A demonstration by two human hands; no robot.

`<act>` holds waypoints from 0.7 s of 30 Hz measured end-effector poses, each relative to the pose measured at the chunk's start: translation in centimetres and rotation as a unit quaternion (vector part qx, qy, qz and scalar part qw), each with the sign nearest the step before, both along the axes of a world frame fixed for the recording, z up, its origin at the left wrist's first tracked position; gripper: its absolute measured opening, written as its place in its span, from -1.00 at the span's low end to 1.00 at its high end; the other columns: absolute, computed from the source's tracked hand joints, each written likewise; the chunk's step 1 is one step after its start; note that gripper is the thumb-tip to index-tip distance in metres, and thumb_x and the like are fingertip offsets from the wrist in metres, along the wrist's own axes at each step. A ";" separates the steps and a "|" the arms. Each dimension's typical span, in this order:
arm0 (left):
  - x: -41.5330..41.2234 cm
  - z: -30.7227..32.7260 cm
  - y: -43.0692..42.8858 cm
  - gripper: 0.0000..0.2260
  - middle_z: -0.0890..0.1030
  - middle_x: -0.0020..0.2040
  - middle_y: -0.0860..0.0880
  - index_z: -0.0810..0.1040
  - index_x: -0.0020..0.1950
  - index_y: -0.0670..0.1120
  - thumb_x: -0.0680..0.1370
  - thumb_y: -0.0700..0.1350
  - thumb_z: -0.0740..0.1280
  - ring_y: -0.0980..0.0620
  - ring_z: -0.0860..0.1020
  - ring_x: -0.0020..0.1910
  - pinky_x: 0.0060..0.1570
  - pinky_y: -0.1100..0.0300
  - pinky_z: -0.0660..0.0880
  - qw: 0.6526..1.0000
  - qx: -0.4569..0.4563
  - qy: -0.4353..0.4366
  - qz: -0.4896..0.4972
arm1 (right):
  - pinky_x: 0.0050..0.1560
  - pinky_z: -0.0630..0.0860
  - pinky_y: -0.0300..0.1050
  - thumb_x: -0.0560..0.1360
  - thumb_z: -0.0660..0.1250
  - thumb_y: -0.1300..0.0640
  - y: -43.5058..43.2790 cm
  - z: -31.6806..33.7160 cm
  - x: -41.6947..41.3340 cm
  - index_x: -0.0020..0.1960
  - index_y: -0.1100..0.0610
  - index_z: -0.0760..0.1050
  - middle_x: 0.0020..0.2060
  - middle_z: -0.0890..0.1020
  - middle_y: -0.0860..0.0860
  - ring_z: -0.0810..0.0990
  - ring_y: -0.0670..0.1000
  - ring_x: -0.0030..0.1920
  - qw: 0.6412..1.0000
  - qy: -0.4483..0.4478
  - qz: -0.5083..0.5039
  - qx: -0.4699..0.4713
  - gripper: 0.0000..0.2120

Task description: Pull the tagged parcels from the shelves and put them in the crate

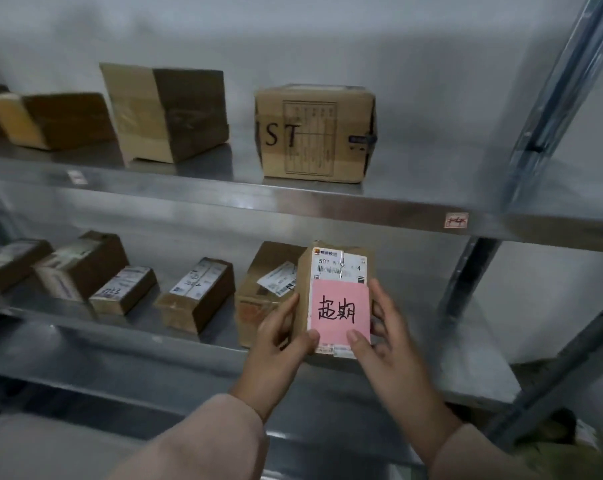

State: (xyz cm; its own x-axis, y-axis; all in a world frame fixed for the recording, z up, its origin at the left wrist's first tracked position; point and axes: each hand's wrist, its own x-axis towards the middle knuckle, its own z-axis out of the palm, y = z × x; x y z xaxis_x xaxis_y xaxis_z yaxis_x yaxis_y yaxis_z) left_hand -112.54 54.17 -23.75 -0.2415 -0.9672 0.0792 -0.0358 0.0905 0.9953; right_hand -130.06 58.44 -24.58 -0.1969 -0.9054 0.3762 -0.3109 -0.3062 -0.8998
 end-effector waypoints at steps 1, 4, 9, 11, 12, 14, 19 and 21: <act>2.3 -0.3 0.7 -0.55 0.58 0.25 0.08 0.43 0.28 0.27 0.51 -0.14 0.42 0.26 0.55 0.15 0.18 0.18 0.52 1.000 0.007 0.005 0.014 | 0.04 0.51 -0.35 0.50 0.38 0.14 0.4 -0.2 2.1 0.42 -0.40 0.15 0.21 0.50 -0.34 0.50 -0.21 0.23 1.000 -0.007 0.016 0.004 -0.30; 9.8 -1.2 2.9 -0.56 0.61 0.19 0.15 0.44 0.31 0.28 0.51 -0.09 0.41 0.28 0.58 0.09 -0.02 0.36 0.54 0.998 0.035 0.012 0.058 | 0.06 0.53 -0.29 0.51 0.37 0.12 1.4 -0.8 9.3 0.41 -0.42 0.15 0.20 0.51 -0.35 0.51 -0.21 0.23 0.997 -0.012 0.077 0.026 -0.32; 22.7 -2.9 6.7 -0.58 0.67 0.06 0.23 0.47 0.29 0.24 0.53 -0.16 0.38 0.21 0.62 0.08 0.02 0.28 0.53 0.986 0.050 0.035 0.155 | 0.00 0.54 -0.31 0.51 0.37 0.06 1.8 -2.0 21.6 0.39 -0.47 0.12 0.29 0.48 -0.15 0.55 -0.19 0.17 0.983 0.023 0.176 0.053 -0.32; 27.3 -3.6 8.2 -0.59 0.67 0.06 0.23 0.47 0.29 0.24 0.54 -0.18 0.37 0.20 0.62 0.06 -0.02 0.31 0.55 0.979 0.053 0.043 0.192 | -0.04 0.52 -0.38 0.51 0.38 0.04 1.8 -2.4 26.3 0.36 -0.52 0.10 0.27 0.48 -0.15 0.55 -0.22 0.13 0.973 0.034 0.218 0.072 -0.32; 29.4 -3.8 8.9 -0.59 0.67 0.06 0.22 0.47 0.30 0.21 0.54 -0.18 0.37 0.19 0.63 0.06 -0.03 0.31 0.56 0.975 0.056 0.046 0.211 | -0.05 0.51 -0.39 0.51 0.38 0.04 1.8 -2.5 28.5 0.35 -0.53 0.10 0.26 0.48 -0.15 0.55 -0.24 0.12 0.967 0.042 0.238 0.079 -0.32; 33.3 -4.2 10.2 -0.58 0.66 0.09 0.23 0.46 0.33 0.20 0.53 -0.14 0.38 0.19 0.62 0.08 0.05 0.24 0.55 0.964 0.063 0.045 0.253 | -0.05 0.49 -0.42 0.51 0.38 0.07 1.7 -2.6 32.5 0.35 -0.52 0.11 0.26 0.47 -0.16 0.52 -0.28 0.12 0.957 0.054 0.273 0.083 -0.31; 42.0 -5.0 12.4 -0.58 0.63 0.11 0.27 0.46 0.35 0.19 0.56 -0.18 0.34 0.19 0.63 0.06 0.09 0.16 0.51 0.935 0.071 0.052 0.344 | -0.04 0.47 -0.45 0.50 0.40 0.09 0.0 -3.4 41.8 0.39 -0.43 0.12 0.29 0.39 -0.24 0.48 -0.33 0.16 0.927 0.075 0.358 0.088 -0.30; 45.2 -5.4 12.8 -0.59 0.63 0.16 0.22 0.48 0.34 0.17 0.55 -0.17 0.36 0.15 0.63 0.08 0.16 0.07 0.51 0.920 0.079 0.060 0.379 | 0.01 0.51 -0.38 0.50 0.39 0.06 -1.1 -3.8 45.5 0.38 -0.45 0.12 0.31 0.38 -0.26 0.49 -0.30 0.16 0.915 0.088 0.385 0.087 -0.32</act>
State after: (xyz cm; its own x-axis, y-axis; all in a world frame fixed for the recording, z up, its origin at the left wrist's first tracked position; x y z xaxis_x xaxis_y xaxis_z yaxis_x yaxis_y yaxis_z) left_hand -67.37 66.99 -29.14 0.5085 -0.8558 -0.0956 0.0825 -0.0621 0.9947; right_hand -84.58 57.38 -28.37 0.5742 -0.7994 0.1767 -0.2091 -0.3519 -0.9124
